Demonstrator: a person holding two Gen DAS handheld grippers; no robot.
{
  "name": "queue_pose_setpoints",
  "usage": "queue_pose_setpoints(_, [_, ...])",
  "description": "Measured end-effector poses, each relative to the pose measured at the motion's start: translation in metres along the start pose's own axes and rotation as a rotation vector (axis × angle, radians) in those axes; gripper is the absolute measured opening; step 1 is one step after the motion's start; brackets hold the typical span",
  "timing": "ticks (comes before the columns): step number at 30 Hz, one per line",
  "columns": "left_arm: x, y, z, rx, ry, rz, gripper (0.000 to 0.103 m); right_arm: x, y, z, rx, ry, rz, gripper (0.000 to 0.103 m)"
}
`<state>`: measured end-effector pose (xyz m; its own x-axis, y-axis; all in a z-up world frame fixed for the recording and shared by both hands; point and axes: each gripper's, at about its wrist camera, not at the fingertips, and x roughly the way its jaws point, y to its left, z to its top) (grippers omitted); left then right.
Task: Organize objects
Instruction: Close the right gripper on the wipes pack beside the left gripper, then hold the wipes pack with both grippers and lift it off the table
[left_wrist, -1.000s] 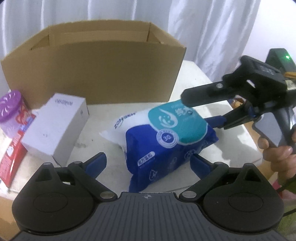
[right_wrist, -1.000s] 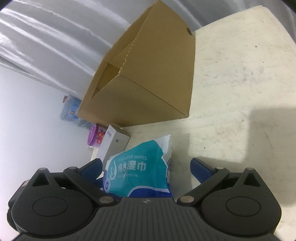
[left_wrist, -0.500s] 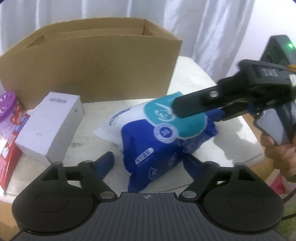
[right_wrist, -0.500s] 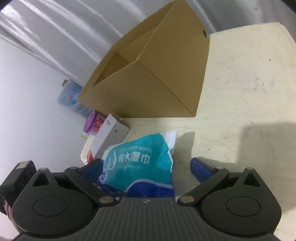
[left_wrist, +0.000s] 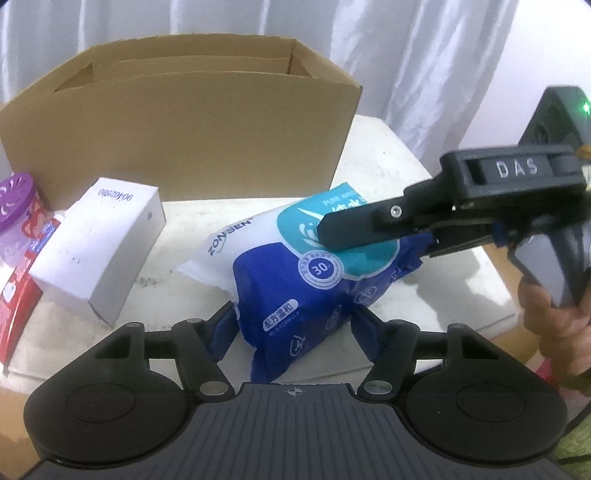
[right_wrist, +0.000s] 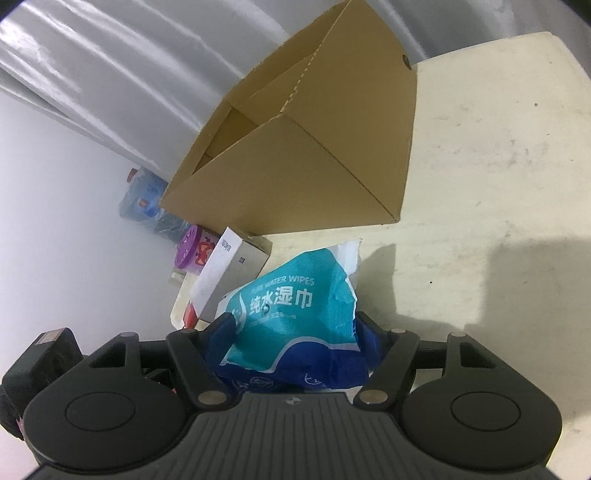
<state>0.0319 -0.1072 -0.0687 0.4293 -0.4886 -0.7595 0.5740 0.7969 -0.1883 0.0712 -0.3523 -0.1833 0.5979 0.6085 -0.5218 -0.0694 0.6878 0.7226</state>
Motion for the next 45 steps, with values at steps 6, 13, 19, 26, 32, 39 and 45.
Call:
queue_pose_setpoints(6, [-0.010,-0.003,-0.004,-0.018,0.025,0.015,0.065,0.002,0.007,-0.007,-0.004,0.044,0.011,0.072])
queue_pose_setpoints(13, [-0.023,-0.002,-0.017,-0.056,0.010,0.011,0.065,-0.004,0.008,-0.020,-0.014,0.050,0.024,0.073])
queue_pose_setpoints(19, [-0.018,-0.003,-0.012,-0.035,-0.002,0.029,0.080,-0.011,0.011,-0.022,0.002,-0.001,0.012,0.075])
queue_pose_setpoints(26, [-0.009,0.000,-0.016,-0.070,0.010,-0.008,0.084,-0.005,0.011,-0.027,0.007,-0.011,0.012,0.075])
queue_pose_setpoints(32, [-0.013,-0.008,-0.016,-0.070,0.020,0.022,0.081,-0.005,0.017,-0.029,-0.032,-0.010,0.008,0.074])
queue_pose_setpoints(39, [-0.011,-0.010,-0.014,-0.053,0.030,0.042,0.082,-0.010,0.012,-0.027,-0.005,-0.015,0.003,0.074])
queue_pose_setpoints(45, [-0.009,-0.012,-0.015,-0.043,0.022,0.048,0.081,-0.007,0.010,-0.031,0.013,-0.014,0.021,0.073])
